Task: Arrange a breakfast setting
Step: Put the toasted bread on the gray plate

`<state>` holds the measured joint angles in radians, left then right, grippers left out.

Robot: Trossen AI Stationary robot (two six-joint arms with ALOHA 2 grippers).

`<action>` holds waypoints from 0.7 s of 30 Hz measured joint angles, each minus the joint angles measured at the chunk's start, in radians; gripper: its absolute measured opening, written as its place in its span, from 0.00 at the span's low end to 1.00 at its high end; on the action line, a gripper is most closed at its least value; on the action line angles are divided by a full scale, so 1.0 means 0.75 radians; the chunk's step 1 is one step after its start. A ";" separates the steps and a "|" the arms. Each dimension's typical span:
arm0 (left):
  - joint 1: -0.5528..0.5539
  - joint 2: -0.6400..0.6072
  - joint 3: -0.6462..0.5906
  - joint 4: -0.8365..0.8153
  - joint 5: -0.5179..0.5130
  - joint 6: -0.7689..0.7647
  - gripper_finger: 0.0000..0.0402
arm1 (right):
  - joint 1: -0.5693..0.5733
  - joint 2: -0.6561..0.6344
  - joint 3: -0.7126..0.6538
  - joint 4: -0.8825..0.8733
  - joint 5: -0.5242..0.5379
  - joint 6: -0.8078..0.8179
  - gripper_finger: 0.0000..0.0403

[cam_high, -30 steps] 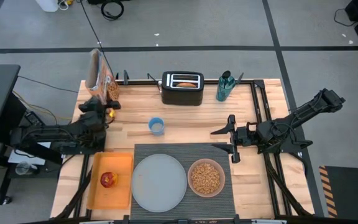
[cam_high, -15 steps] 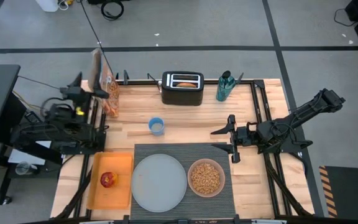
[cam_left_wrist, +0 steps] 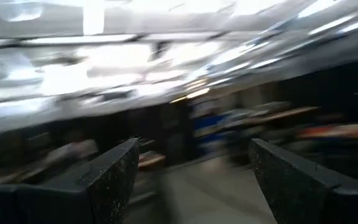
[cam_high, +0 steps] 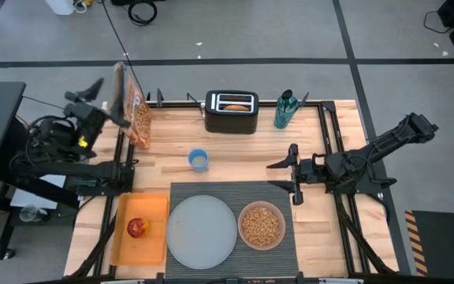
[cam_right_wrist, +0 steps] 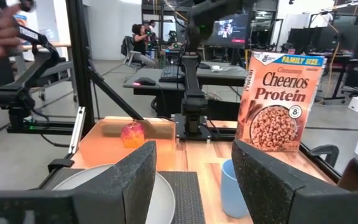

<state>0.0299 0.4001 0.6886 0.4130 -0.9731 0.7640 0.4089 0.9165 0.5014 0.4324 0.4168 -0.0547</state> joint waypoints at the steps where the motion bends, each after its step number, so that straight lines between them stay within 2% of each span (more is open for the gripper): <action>1: -0.021 0.000 0.022 -0.089 0.105 -0.073 0.78 | -0.007 0.000 0.000 0.000 0.000 0.000 0.54; 5: -0.088 0.004 0.082 -0.395 0.606 -0.396 0.78 | -0.045 0.000 0.000 0.000 0.006 -0.009 0.54; 8: -0.128 0.031 0.074 -0.558 0.828 -0.614 0.78 | -0.098 0.002 0.000 0.000 0.032 -0.034 0.54; 11: -0.184 0.103 0.015 -0.663 0.875 -0.725 0.76 | -0.210 0.013 0.010 -0.029 0.043 -0.043 0.54; 14: -0.260 0.194 -0.062 -0.637 0.859 -0.745 0.72 | -0.375 0.043 0.074 -0.151 -0.059 -0.020 0.54; 21: -0.396 0.330 -0.096 -0.621 0.630 -0.848 0.67 | -0.748 0.229 0.301 -0.374 -0.369 0.020 0.54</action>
<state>-0.2674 0.6479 0.6167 -0.0530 -0.5007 0.1279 -0.1521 1.0882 0.7271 0.1518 0.1399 -0.0396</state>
